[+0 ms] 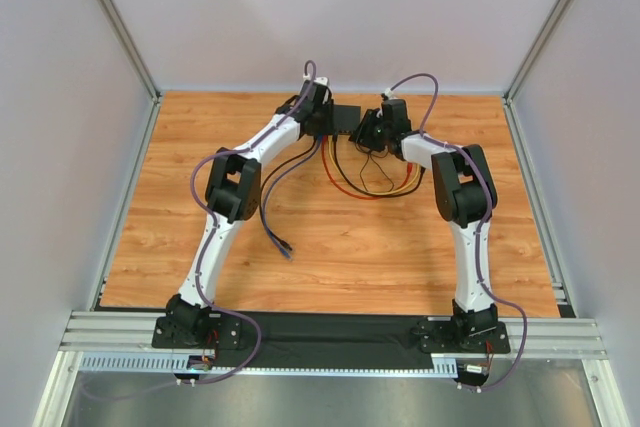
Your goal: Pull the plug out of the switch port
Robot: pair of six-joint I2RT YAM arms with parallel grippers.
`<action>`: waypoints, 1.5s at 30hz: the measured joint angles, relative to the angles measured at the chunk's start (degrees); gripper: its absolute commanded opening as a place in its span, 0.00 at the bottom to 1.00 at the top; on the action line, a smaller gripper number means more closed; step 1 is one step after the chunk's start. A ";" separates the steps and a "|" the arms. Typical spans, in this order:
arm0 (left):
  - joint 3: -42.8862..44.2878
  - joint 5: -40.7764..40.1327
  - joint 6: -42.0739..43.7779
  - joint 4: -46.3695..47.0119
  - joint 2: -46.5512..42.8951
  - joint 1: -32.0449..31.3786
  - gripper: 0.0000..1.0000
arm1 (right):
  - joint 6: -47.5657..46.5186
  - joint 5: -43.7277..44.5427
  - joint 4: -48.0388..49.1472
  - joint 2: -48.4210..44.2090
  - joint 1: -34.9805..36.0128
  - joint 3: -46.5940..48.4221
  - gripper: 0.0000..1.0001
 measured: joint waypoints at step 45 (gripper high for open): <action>-20.31 4.85 22.05 17.70 -15.93 -3.45 0.59 | -3.34 -8.66 -9.46 5.95 -2.93 10.58 0.05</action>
